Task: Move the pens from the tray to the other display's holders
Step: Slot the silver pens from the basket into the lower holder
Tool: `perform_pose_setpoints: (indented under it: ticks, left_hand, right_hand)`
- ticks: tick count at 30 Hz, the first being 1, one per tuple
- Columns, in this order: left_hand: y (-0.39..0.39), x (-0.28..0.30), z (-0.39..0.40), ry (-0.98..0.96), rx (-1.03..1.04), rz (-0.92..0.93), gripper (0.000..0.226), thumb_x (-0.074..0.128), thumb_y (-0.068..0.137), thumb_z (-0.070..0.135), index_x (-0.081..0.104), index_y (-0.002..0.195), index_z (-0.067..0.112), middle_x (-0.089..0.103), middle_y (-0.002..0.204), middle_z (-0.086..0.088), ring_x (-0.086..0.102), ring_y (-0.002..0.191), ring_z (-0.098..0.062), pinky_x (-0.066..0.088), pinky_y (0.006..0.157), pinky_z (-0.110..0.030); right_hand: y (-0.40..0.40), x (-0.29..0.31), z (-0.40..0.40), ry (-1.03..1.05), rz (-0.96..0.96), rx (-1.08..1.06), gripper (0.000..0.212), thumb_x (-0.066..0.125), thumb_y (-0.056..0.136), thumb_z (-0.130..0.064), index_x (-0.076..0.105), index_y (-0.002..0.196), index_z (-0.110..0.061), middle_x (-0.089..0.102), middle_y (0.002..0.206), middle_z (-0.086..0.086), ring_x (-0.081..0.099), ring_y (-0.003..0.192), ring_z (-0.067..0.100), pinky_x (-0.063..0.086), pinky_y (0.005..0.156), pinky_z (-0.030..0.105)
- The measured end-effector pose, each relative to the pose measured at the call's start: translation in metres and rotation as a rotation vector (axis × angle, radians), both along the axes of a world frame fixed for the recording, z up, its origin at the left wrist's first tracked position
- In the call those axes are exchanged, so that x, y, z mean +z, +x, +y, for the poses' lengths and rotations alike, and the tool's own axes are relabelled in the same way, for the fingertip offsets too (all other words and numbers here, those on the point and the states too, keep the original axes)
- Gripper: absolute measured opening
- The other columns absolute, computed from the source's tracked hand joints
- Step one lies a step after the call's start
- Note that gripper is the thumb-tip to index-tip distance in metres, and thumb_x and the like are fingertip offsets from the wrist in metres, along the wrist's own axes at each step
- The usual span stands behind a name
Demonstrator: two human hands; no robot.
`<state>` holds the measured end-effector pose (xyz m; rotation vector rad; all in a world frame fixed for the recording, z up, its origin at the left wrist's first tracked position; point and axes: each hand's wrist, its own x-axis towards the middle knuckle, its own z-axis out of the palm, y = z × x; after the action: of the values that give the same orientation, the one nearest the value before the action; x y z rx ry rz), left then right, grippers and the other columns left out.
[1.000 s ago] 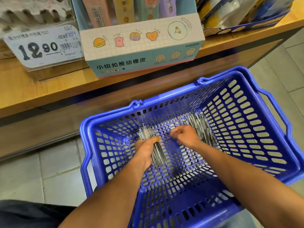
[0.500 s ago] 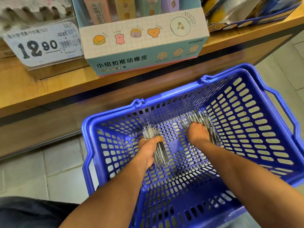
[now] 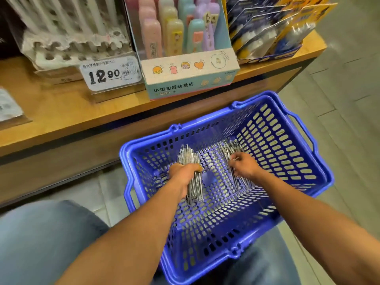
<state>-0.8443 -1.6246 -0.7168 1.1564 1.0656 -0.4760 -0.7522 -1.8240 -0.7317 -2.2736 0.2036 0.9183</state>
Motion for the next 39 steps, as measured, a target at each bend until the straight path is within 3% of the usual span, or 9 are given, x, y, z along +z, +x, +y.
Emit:
perform_pose_setpoints:
  ticks: [5, 9, 14, 18, 24, 28, 32, 34, 39]
  left_hand:
    - [0.001, 0.037, 0.013, -0.024, -0.027, -0.042, 0.036, 0.077, 0.069, 0.007, 0.065, 0.099, -0.009, 0.069, 0.088, -0.022, 0.069, 0.078, -0.033, 0.059, 0.078, -0.06]
    - [-0.009, 0.085, 0.023, 0.009, 0.004, -0.032, 0.011, 0.071, 0.069, -0.002, 0.064, 0.077, -0.003, 0.064, 0.062, -0.015, 0.063, 0.053, -0.024, 0.057, 0.059, -0.039]
    - [-0.034, 0.186, 0.037, -0.014, 0.017, 0.01, 0.013, 0.068, 0.072, -0.006, 0.065, 0.085, -0.005, 0.065, 0.071, -0.017, 0.063, 0.057, -0.024, 0.058, 0.067, -0.044]
    - [-0.062, 0.306, 0.039, 0.005, 0.043, 0.036, 0.006, 0.066, 0.074, -0.008, 0.063, 0.078, -0.004, 0.063, 0.059, -0.013, 0.061, 0.047, -0.021, 0.057, 0.057, -0.035]
    - [-0.099, 0.485, 0.045, -0.055, 0.038, -0.013, 0.004, 0.063, 0.077, -0.009, 0.064, 0.079, -0.005, 0.065, 0.061, -0.016, 0.062, 0.045, -0.023, 0.056, 0.047, -0.031]
    - [-0.12, 0.569, 0.064, -0.04, 0.077, -0.072, 0.004, 0.064, 0.078, -0.007, 0.064, 0.08, -0.004, 0.064, 0.066, -0.017, 0.062, 0.051, -0.024, 0.058, 0.052, -0.033]
    - [-0.145, 0.626, 0.089, -0.001, 0.127, -0.13, 0.02, 0.066, 0.078, -0.003, 0.068, 0.097, -0.007, 0.068, 0.072, -0.016, 0.065, 0.054, -0.022, 0.055, 0.051, -0.031]
    - [-0.158, 0.646, 0.102, 0.025, 0.17, -0.16, 0.015, 0.067, 0.078, -0.003, 0.069, 0.093, -0.008, 0.07, 0.066, -0.014, 0.066, 0.051, -0.02, 0.054, 0.048, -0.028]
    - [-0.195, 0.681, 0.141, 0.043, 0.265, -0.216, 0.009, 0.066, 0.081, 0.0, 0.067, 0.089, -0.004, 0.068, 0.071, -0.013, 0.064, 0.056, -0.021, 0.056, 0.058, -0.033]
  right_hand:
    - [-0.013, 0.028, 0.014, 0.174, -0.033, -0.142, 0.004, 0.057, 0.095, -0.015, 0.057, 0.096, -0.012, 0.056, 0.068, 0.006, 0.051, 0.051, 0.015, 0.044, 0.049, 0.029]
    - [-0.041, 0.077, 0.025, 0.289, -0.03, -0.222, 0.005, 0.06, 0.095, -0.015, 0.057, 0.093, -0.012, 0.054, 0.063, 0.004, 0.051, 0.048, 0.013, 0.045, 0.045, 0.025]
    - [-0.081, 0.18, 0.027, 0.308, -0.032, -0.27, 0.01, 0.06, 0.094, -0.013, 0.055, 0.086, -0.012, 0.051, 0.056, 0.003, 0.049, 0.041, 0.012, 0.041, 0.04, 0.022]
    - [-0.11, 0.295, 0.025, 0.328, -0.017, -0.292, 0.016, 0.061, 0.092, -0.009, 0.054, 0.079, -0.014, 0.051, 0.049, -0.001, 0.049, 0.036, 0.011, 0.04, 0.038, 0.022]
    - [-0.143, 0.463, 0.027, 0.354, -0.016, -0.242, 0.016, 0.059, 0.09, -0.005, 0.053, 0.078, -0.014, 0.051, 0.04, -0.006, 0.047, 0.033, 0.008, 0.039, 0.036, 0.019]
    - [-0.149, 0.551, 0.038, 0.381, -0.049, -0.151, 0.013, 0.058, 0.09, -0.008, 0.055, 0.08, -0.015, 0.054, 0.047, -0.003, 0.048, 0.035, 0.01, 0.037, 0.038, 0.022]
    - [-0.146, 0.616, 0.058, 0.444, -0.083, -0.065, 0.006, 0.059, 0.092, -0.015, 0.058, 0.088, -0.01, 0.061, 0.068, 0.011, 0.052, 0.04, 0.013, 0.039, 0.038, 0.021]
    - [-0.147, 0.642, 0.072, 0.466, -0.096, -0.025, 0.009, 0.06, 0.093, -0.018, 0.059, 0.094, -0.01, 0.064, 0.077, 0.01, 0.053, 0.043, 0.013, 0.041, 0.04, 0.022]
    - [-0.156, 0.693, 0.116, 0.479, -0.134, 0.094, 0.007, 0.057, 0.096, -0.02, 0.059, 0.097, -0.013, 0.064, 0.059, -0.008, 0.054, 0.045, 0.012, 0.043, 0.043, 0.023]
